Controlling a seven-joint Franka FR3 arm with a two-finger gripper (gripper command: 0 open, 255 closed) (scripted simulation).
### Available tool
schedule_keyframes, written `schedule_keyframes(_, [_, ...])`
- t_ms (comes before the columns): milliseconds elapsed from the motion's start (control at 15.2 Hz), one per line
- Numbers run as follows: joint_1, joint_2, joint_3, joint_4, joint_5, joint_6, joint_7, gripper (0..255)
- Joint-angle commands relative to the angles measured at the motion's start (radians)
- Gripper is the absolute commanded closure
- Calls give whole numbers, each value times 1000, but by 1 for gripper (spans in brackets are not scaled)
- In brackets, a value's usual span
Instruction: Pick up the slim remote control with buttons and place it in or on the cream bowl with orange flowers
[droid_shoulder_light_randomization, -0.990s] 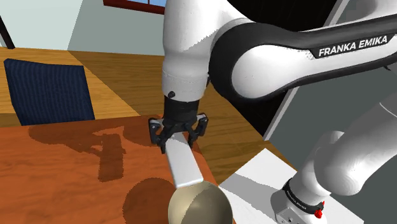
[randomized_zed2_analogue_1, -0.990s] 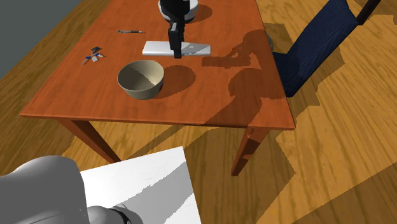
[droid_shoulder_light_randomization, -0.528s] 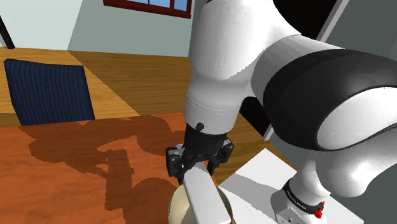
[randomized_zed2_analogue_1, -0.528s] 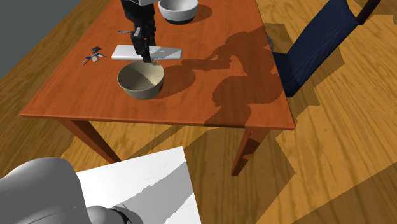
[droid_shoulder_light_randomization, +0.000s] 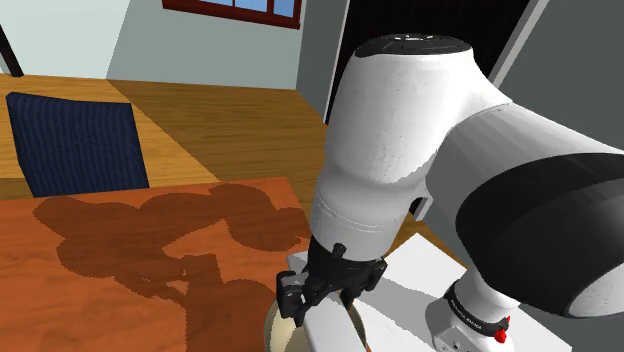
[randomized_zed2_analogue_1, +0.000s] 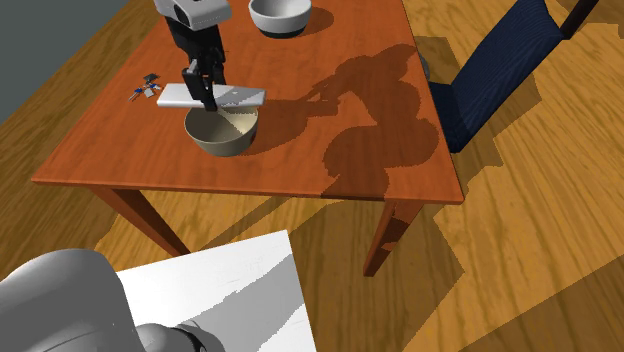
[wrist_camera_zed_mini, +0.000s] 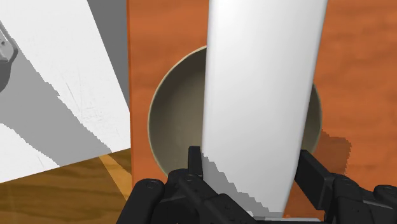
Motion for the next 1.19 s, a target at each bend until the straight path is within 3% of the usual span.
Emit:
schedule_keyframes(0, [-1, 8, 9, -20, 1, 28, 2, 255])
schedule_keyframes(462, [-7, 44, 43, -84, 0, 126, 9, 255])
schedule_keyframes(924, [-7, 44, 43, -84, 0, 126, 9, 255])
schedule_keyframes(990, [-7, 43, 43, -84, 0, 126, 8, 0])
schedule_keyframes(1122, [-7, 44, 43, -84, 0, 127, 8, 0])
